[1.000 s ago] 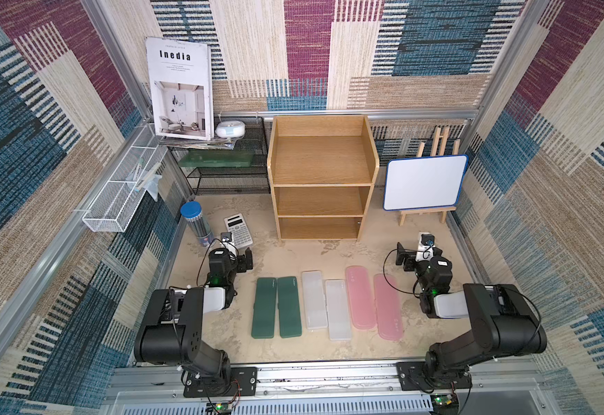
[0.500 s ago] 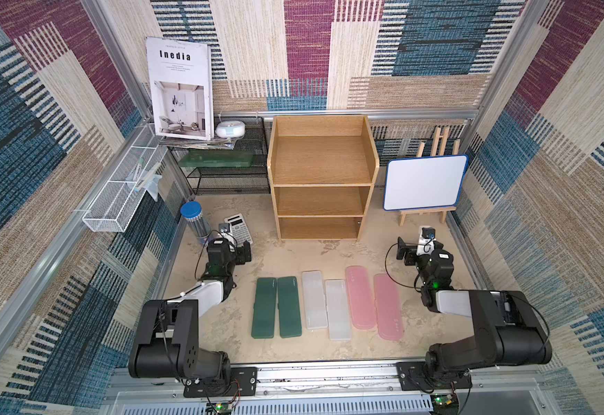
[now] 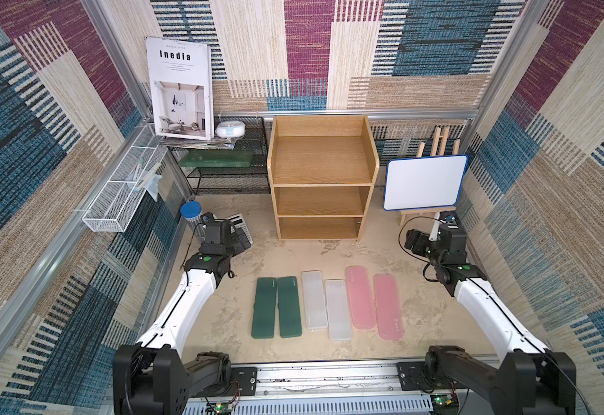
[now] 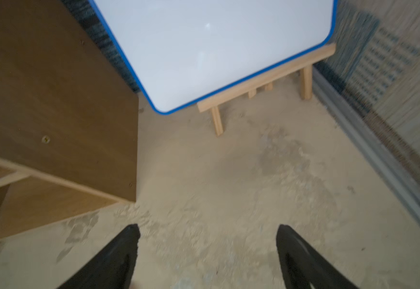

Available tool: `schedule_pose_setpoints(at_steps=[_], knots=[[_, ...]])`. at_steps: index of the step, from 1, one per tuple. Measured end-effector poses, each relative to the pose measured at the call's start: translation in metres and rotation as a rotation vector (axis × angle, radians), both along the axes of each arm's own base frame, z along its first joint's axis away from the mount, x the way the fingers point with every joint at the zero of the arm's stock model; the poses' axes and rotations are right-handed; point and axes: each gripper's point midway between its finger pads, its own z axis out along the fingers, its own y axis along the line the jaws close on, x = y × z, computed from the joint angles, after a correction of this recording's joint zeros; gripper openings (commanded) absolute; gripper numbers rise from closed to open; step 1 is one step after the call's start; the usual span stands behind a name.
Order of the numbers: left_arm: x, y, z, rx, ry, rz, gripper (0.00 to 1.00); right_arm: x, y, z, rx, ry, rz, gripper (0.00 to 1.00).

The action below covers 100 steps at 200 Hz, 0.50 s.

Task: Place the pencil cases on the shelf according to color
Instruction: Pick up the pencil case from the center of the board.

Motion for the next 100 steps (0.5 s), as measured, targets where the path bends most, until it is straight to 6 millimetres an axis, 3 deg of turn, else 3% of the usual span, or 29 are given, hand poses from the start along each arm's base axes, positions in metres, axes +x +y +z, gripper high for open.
schedule_pose_setpoints(at_steps=[36,71,100], knots=[[-0.035,-0.039,-0.012,-0.052,0.098,-0.099,1.00,-0.055,0.049,-0.024,0.146,0.150,0.121,0.85],[-0.063,-0.049,-0.019,-0.087,0.130,-0.123,1.00,-0.105,0.082,-0.056,0.224,0.303,0.181,0.85],[-0.072,-0.053,-0.017,-0.108,0.134,-0.145,1.00,-0.135,0.093,-0.080,0.226,0.429,0.195,0.84]])
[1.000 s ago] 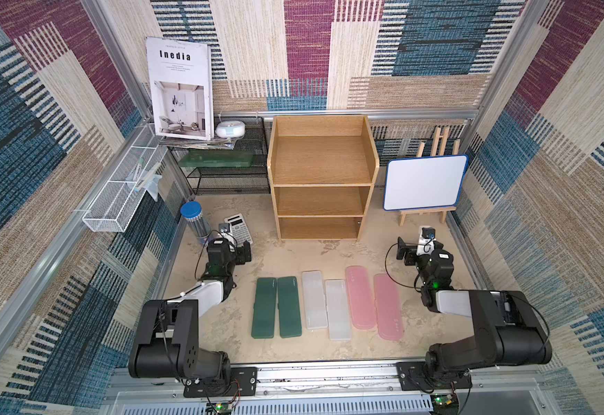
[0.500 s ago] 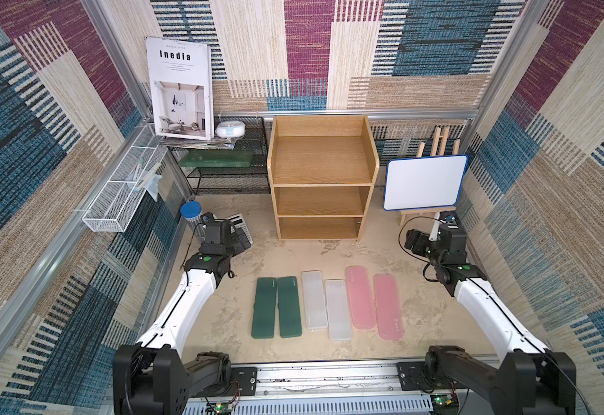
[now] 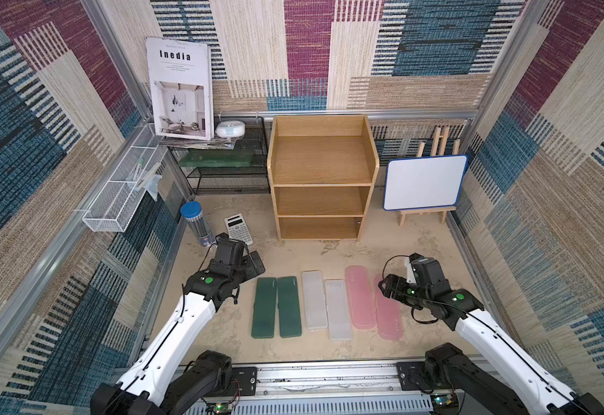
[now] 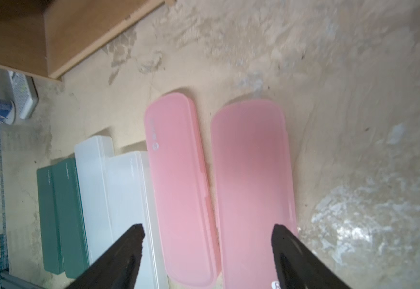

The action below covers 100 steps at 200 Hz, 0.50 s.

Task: Place the pencil cases on the shelf according to color
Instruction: Pick up the pencil case from the center of the board.

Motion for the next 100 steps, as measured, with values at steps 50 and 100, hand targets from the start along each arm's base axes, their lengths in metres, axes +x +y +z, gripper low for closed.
schedule_pose_setpoints(at_steps=[50,100], knots=[[-0.005,-0.017,0.000,-0.040,0.013,-0.064,1.00,-0.034,0.006,-0.022,-0.019,0.131,0.010,0.83],[-0.006,-0.035,0.001,-0.069,0.026,-0.126,1.00,-0.054,0.006,-0.041,-0.116,0.250,0.007,0.84]])
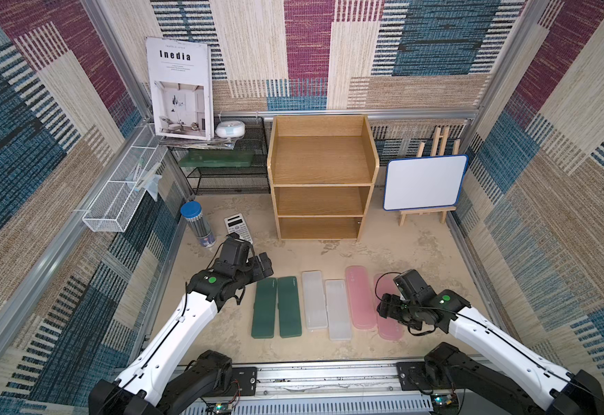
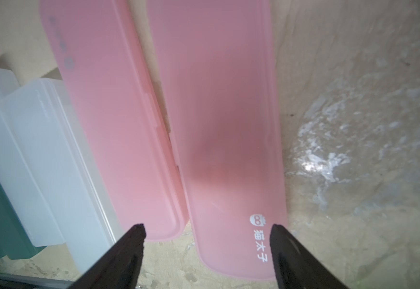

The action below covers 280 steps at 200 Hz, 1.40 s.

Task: Place the pencil cases on the shelf according to color
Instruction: Pick up the pencil case from the center of the board.

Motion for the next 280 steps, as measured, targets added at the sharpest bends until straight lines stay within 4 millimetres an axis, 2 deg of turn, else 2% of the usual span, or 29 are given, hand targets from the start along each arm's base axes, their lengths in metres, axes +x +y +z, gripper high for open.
schedule_pose_setpoints(at_steps=[71,161,205,280], knots=[[-0.004,-0.013,-0.003,-0.014,0.015,-0.049,1.00,-0.012,0.001,-0.018,-0.125,0.077,0.009,0.88],[-0.002,-0.022,0.004,-0.037,-0.004,-0.077,1.00,-0.006,-0.006,-0.026,-0.219,0.100,-0.011,0.89],[-0.001,-0.022,0.002,-0.038,-0.001,-0.078,1.00,-0.012,-0.007,-0.038,-0.209,0.116,-0.003,0.89],[0.001,-0.028,0.001,-0.058,-0.002,-0.096,1.00,-0.016,-0.005,-0.048,-0.201,0.130,0.004,0.87]])
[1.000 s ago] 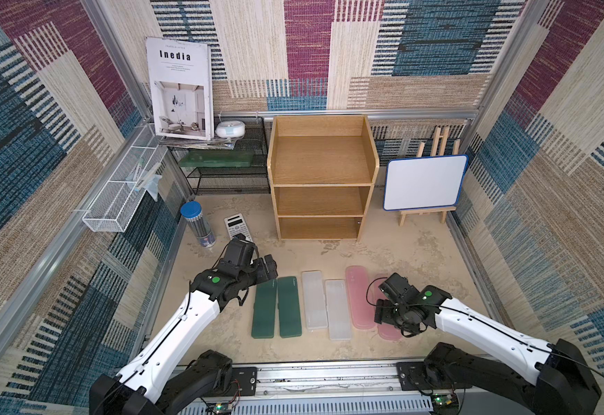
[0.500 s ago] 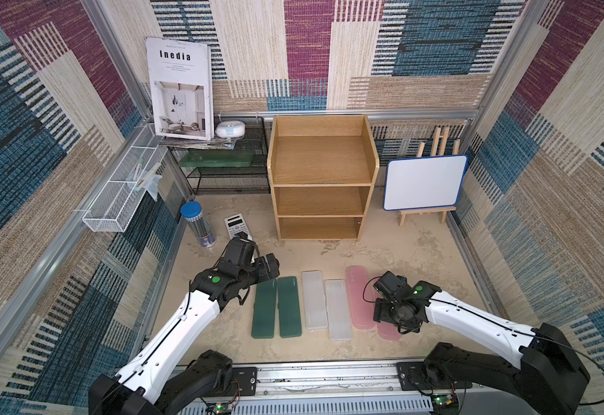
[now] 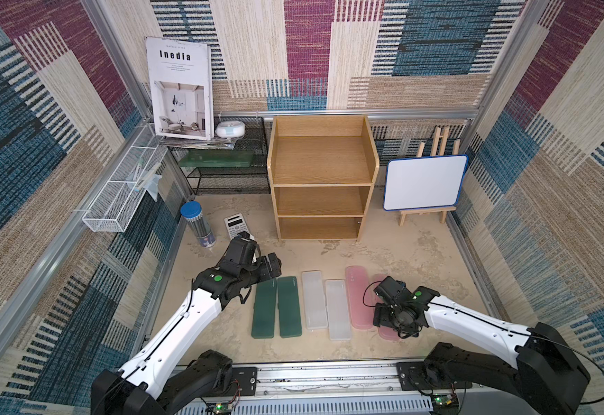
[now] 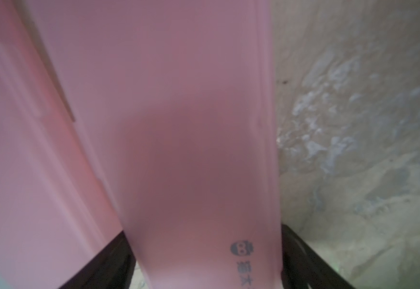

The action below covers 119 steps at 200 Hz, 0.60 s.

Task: Place the pencil cases on the shelf according to color
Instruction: Pick up the pencil case from the center of the board.

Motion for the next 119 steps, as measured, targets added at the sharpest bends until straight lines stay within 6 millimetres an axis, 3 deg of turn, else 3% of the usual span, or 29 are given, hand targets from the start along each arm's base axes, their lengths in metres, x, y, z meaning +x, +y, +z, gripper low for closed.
schedule_pose_setpoints(at_steps=[53,119], knots=[[0.0001,-0.0002,0.0001,0.000,-0.001,0.000,1.00,-0.0031,-0.0019,-0.0057,-0.044,0.022,0.011,0.85],[0.0011,-0.0005,0.0059,-0.006,-0.014,0.000,1.00,0.0008,0.0045,0.0014,-0.023,-0.030,0.028,0.71]])
